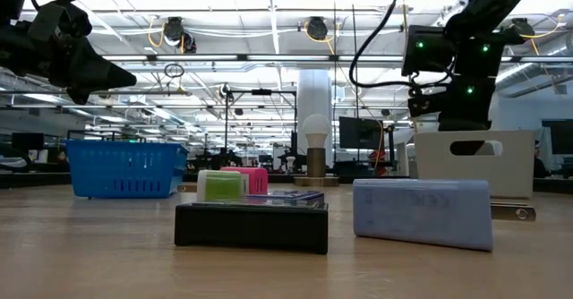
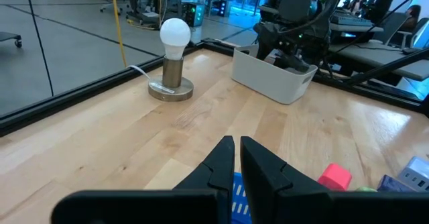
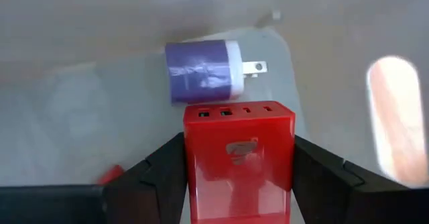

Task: Pick & Place Office items
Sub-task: Put the red charger adapter into the gray bin, then put the dark blue digital clock into the blue bin

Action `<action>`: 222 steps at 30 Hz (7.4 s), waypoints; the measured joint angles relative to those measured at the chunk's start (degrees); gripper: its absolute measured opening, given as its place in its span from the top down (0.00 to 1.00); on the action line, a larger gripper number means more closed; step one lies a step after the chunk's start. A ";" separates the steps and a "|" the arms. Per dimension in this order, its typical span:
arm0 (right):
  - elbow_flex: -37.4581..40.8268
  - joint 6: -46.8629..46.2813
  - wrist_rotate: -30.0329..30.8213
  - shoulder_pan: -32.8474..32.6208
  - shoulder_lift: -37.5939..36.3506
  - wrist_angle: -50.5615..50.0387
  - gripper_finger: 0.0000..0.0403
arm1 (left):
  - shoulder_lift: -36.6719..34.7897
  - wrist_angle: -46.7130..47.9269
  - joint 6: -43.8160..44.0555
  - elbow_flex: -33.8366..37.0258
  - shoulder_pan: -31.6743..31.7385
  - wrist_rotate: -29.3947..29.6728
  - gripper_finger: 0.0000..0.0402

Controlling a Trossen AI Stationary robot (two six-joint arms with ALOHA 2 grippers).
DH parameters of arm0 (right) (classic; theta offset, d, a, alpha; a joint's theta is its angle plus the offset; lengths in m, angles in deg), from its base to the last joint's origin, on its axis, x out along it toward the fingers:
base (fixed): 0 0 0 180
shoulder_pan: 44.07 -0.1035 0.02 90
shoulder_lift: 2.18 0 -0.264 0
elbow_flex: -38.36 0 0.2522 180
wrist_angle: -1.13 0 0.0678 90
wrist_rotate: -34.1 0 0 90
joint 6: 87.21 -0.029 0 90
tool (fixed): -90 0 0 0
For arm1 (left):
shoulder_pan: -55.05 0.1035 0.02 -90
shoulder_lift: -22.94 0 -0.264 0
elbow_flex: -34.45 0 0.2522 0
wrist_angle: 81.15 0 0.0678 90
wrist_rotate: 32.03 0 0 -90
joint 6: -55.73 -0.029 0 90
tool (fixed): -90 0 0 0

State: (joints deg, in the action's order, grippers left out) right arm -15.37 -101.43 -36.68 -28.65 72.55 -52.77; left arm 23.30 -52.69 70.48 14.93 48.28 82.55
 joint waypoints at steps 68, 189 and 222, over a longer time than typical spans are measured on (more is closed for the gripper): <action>37.77 9.08 -16.27 -18.08 -71.00 55.56 1.00 | 0.00 0.01 -1.51 0.00 0.00 -0.57 0.94; 38.10 4.40 -15.01 -18.14 -67.67 44.15 1.00 | 117.45 0.23 -27.43 -69.44 -9.97 -34.47 0.30; 38.10 4.22 -16.54 -18.14 -67.69 44.13 1.00 | 64.67 16.24 -14.96 -61.10 -12.79 -3.73 0.30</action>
State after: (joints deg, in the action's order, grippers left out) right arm 22.73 -97.21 -53.23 -46.79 4.86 -8.65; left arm 87.97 -36.45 55.52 -46.16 35.49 78.82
